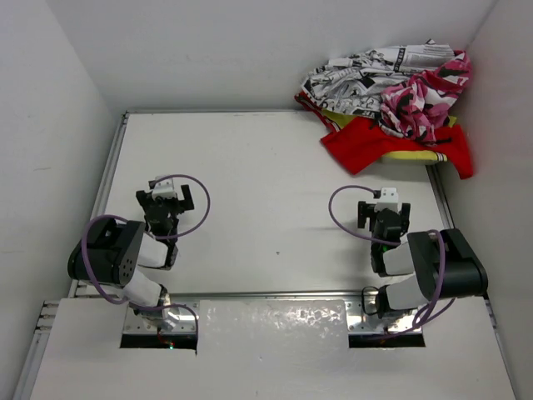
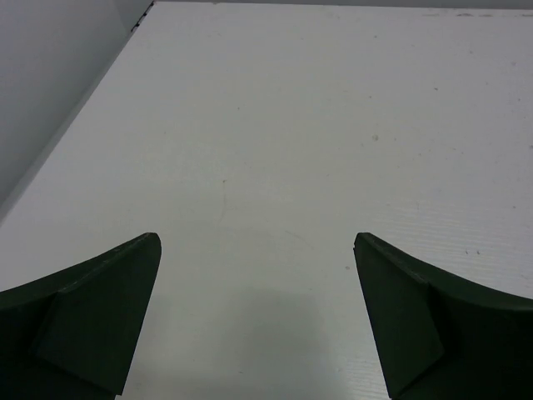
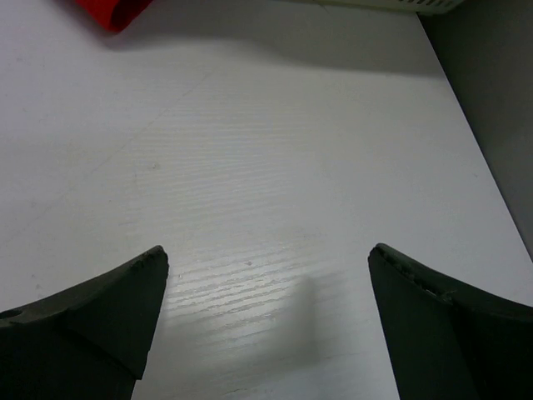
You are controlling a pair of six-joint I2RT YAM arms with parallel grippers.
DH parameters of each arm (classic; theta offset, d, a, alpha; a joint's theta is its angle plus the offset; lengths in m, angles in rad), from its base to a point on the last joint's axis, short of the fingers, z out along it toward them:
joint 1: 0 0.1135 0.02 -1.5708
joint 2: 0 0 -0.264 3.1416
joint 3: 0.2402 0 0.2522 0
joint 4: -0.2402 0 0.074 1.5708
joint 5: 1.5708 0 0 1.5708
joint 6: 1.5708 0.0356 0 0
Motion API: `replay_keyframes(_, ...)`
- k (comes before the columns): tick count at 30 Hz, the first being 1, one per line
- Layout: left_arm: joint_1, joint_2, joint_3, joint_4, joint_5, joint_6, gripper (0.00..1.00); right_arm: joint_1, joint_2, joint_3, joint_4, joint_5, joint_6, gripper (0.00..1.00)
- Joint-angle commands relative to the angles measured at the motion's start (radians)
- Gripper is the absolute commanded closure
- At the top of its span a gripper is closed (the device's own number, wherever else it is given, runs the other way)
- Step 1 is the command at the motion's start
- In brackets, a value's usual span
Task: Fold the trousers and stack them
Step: Grab the trousers from the pile
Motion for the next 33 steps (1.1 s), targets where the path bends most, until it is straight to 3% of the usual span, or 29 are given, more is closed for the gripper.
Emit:
replay_keyframes(1,-0.011,0.004,0.004,0.130,-0.011,-0.002,0.00,-0.004,-0.037,0.043,-0.014,0.031,0.022,0.01)
replay_keyframes(6,-0.014,0.004,0.003,0.125,-0.017,-0.001,0.00,-0.003,-0.187,0.287,-0.546,0.019,0.068,0.01)
replay_keyframes(9,-0.003,-0.016,0.012,0.101,0.041,0.007,0.00,-0.004,-0.205,0.511,-0.793,-0.083,0.087,0.02)
replay_keyframes(10,-0.003,-0.047,0.033,0.011,0.063,0.027,0.00,-0.004,-0.191,0.645,-0.853,-0.120,0.076,0.04)
replay_keyframes(11,-0.003,-0.137,0.085,-0.128,0.159,0.042,0.00,-0.006,-0.174,0.725,-0.980,-0.171,0.076,0.16)
replay_keyframes(12,-0.002,-0.183,0.244,-0.421,0.229,0.118,0.00,-0.015,-0.124,0.884,-1.045,-0.186,0.091,0.26)
replay_keyframes(14,-0.002,-0.170,0.430,-0.670,0.486,0.262,0.00,-0.032,-0.055,1.052,-1.216,-0.225,0.125,0.56)
replay_keyframes(15,-0.002,-0.153,0.624,-0.914,0.536,0.318,0.00,-0.044,-0.016,1.127,-1.254,-0.255,0.163,0.61)
replay_keyframes(17,-0.003,-0.081,0.789,-1.092,0.555,0.389,0.00,-0.097,0.084,1.305,-1.279,-0.310,0.217,0.55)
replay_keyframes(18,-0.005,-0.065,0.886,-1.163,0.525,0.377,0.00,-0.127,0.119,1.406,-1.282,-0.305,0.290,0.22)
replay_keyframes(20,-0.003,-0.042,0.943,-1.188,0.438,0.383,0.00,-0.160,0.246,1.515,-1.321,-0.274,0.358,0.07)
replay_keyframes(27,-0.011,-0.048,0.933,-1.261,0.489,0.398,0.00,-0.208,0.713,2.152,-1.526,-0.082,0.329,0.09)
replay_keyframes(30,-0.016,-0.041,0.917,-1.272,0.491,0.386,0.00,-0.239,0.817,2.188,-1.485,-0.010,0.343,0.08)
replay_keyframes(33,-0.019,-0.030,0.914,-1.289,0.496,0.372,0.00,-0.274,0.860,2.153,-1.385,-0.100,0.372,0.13)
